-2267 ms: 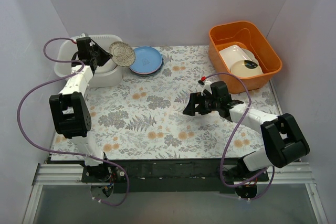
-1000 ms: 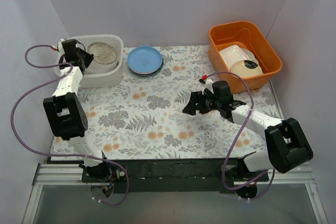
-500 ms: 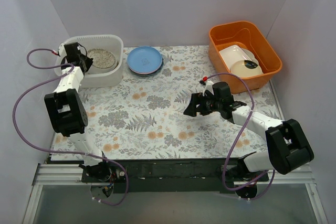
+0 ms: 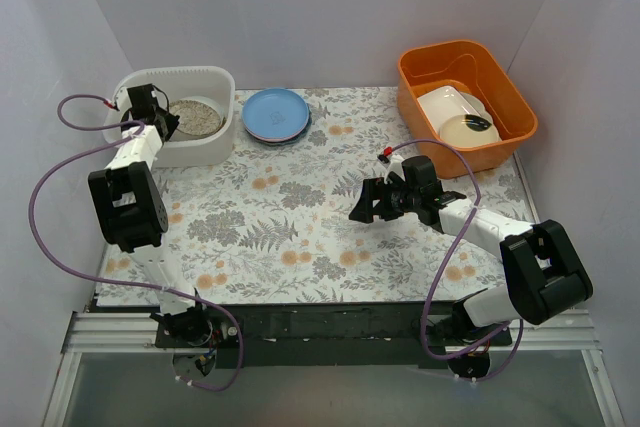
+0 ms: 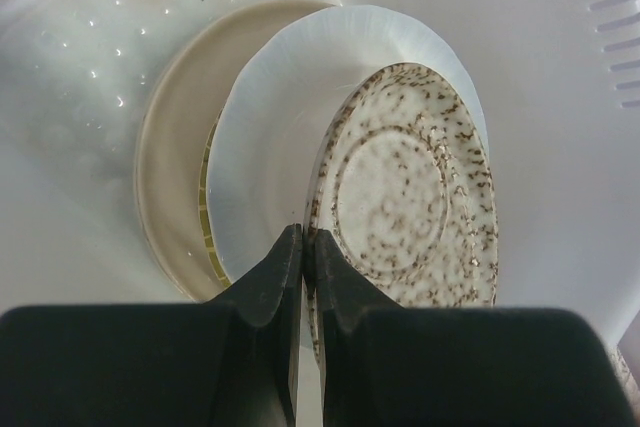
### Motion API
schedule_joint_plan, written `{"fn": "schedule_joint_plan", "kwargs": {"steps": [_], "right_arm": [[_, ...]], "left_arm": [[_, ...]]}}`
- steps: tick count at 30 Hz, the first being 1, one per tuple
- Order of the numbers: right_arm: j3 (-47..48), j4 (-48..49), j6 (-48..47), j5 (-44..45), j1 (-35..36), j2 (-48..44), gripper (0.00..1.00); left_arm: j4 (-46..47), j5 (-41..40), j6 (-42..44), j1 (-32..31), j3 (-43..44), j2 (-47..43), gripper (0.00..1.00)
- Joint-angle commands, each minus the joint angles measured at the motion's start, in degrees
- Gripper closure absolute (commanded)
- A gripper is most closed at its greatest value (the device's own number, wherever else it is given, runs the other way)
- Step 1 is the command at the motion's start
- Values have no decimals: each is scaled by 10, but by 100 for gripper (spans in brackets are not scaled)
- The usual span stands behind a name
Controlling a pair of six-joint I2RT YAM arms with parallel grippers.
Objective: Place the plates into the plastic bin on the countertop
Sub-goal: Place the plate in the plastic bin.
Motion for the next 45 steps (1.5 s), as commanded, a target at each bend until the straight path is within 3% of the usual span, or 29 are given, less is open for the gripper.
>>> {"fn": "schedule_joint_plan", "kwargs": {"steps": [1, 10, 14, 22, 25, 34, 45], "right_arm": [[19, 15, -6, -10, 2, 0, 10], [17, 1, -8, 7, 2, -15, 10], [8, -2, -8, 12, 2, -24, 10], [10, -5, -7, 17, 2, -26, 10], [13, -5, -10, 18, 2, -22, 10], [44, 9, -8, 4, 2, 23, 10], [79, 16, -2, 5, 2, 53, 10]], "left_arm": [[-3, -2, 4, 2, 21, 7, 100], [-1, 5, 5, 3, 31, 12, 96], [0, 8, 5, 3, 32, 7, 77], [1, 14, 5, 2, 27, -6, 54], [8, 27, 6, 3, 17, -28, 31], [56, 89, 16, -6, -47, -161, 2], [64, 121, 50, -69, -84, -239, 2]]}}
